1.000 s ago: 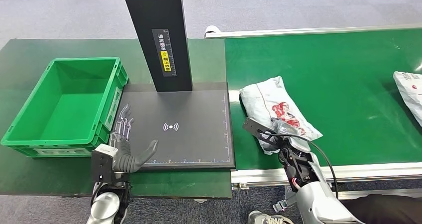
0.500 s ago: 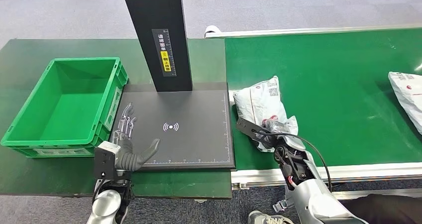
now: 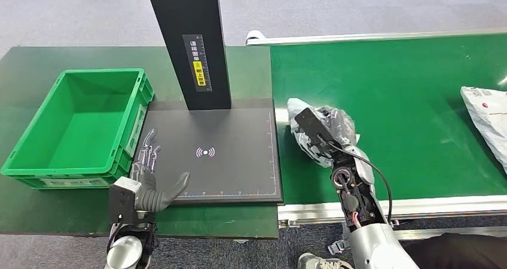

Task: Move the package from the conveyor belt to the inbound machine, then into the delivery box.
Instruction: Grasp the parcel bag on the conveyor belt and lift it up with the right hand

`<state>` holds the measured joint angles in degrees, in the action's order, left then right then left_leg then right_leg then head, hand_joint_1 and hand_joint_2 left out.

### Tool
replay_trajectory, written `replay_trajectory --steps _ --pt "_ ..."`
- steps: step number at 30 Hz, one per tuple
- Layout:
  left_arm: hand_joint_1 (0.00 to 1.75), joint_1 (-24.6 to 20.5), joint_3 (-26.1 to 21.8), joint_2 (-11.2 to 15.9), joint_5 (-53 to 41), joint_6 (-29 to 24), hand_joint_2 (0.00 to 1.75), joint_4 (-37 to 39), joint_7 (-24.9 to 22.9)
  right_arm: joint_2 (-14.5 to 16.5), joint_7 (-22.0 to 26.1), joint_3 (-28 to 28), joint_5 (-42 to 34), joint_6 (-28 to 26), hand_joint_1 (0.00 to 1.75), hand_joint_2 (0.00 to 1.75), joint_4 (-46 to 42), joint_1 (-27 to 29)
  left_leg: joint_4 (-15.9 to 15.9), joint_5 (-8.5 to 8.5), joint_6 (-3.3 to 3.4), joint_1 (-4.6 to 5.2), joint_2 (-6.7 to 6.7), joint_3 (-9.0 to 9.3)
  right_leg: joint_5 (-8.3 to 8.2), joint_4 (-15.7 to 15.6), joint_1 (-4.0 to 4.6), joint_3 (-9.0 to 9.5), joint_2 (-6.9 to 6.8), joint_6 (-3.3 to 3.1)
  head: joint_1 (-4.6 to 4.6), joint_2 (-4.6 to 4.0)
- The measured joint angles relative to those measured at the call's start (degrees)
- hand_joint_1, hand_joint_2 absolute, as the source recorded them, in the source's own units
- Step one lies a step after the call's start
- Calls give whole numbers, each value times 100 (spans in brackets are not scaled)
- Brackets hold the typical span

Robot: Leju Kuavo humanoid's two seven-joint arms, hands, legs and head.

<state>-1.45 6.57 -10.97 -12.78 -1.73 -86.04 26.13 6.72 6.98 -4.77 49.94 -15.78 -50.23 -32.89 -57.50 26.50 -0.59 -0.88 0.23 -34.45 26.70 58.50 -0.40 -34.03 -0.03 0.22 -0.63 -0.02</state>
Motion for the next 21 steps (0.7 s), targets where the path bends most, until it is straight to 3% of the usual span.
replay_trajectory --steps 6,11,15,21 --pt "0 5 -11 -2 -24 -149 175 -30 91 104 999 96 -875 -904 175 175 -1138 364 0 0 0 0 2 0 0 0 0 -1 0 0 0 -1" --pt "0 -40 -17 -12 -246 -544 175 -33 148 205 1593 36 -883 -1510 175 175 -1814 542 0 0 0 0 2 0 0 0 0 0 0 0 -2 1" --pt "0 -114 -19 -13 -140 -552 175 -25 150 295 1774 -281 -597 -1659 175 175 -2209 637 1 0 0 0 8 1 0 1 0 -1 2 0 -1 -1" --pt "0 -215 -20 -15 161 -655 175 10 219 373 1622 -902 -217 -1686 175 175 -2270 652 2 0 0 0 8 -1 0 1 1 -1 2 -1 -1 0"
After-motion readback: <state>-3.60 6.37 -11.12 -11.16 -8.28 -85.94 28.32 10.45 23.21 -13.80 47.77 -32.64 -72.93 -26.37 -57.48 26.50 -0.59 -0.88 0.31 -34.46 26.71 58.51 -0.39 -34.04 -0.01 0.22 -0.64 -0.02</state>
